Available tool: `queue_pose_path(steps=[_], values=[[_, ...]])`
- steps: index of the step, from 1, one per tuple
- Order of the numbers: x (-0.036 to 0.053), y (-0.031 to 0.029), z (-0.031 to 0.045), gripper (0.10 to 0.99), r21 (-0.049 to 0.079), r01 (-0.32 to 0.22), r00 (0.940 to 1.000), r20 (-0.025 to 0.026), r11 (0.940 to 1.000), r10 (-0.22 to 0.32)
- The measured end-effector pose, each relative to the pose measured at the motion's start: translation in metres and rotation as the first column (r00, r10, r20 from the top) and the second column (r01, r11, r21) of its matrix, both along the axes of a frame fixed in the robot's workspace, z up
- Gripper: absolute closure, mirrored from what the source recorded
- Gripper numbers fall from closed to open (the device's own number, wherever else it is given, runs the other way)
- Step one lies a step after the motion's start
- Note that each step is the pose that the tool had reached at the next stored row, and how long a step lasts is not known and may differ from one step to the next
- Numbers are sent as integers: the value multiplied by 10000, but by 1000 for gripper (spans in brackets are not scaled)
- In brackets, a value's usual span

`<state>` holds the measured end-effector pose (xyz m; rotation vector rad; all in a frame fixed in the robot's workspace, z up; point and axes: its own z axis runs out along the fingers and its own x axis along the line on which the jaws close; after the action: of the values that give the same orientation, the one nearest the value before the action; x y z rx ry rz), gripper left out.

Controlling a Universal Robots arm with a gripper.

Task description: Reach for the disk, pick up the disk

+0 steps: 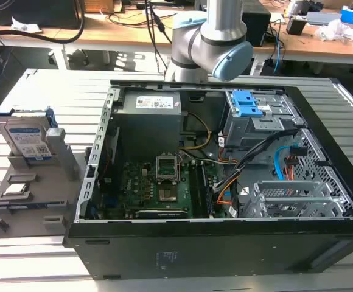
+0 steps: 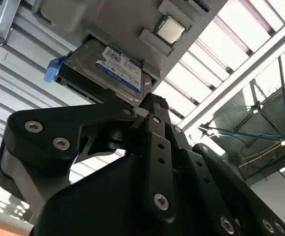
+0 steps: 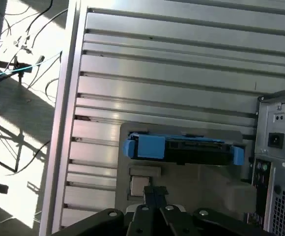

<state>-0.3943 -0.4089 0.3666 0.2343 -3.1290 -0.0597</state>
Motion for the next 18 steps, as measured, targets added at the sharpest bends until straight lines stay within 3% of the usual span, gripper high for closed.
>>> queue_pose_path(steps=[1,6,7,9,11,13,15,16,18], values=[[0,0,0,980,0,-485,9988,-1,9988,485],[0,0,0,980,0,-1499,9887,0,9887,1499],[0,0,0,980,0,-2051,9787,0,9787,2051],[0,0,0,980,0,-2513,9679,0,9679,2513],[0,0,0,980,0,-3196,9476,-1,9476,3196],[0,0,0,980,0,-3519,9360,0,9360,3519],[0,0,0,980,0,-3980,9174,0,9174,3980],[0,0,0,980,0,-4288,9034,-1,9034,4288],[0,0,0,980,0,-5208,8537,-1,8537,5208]])
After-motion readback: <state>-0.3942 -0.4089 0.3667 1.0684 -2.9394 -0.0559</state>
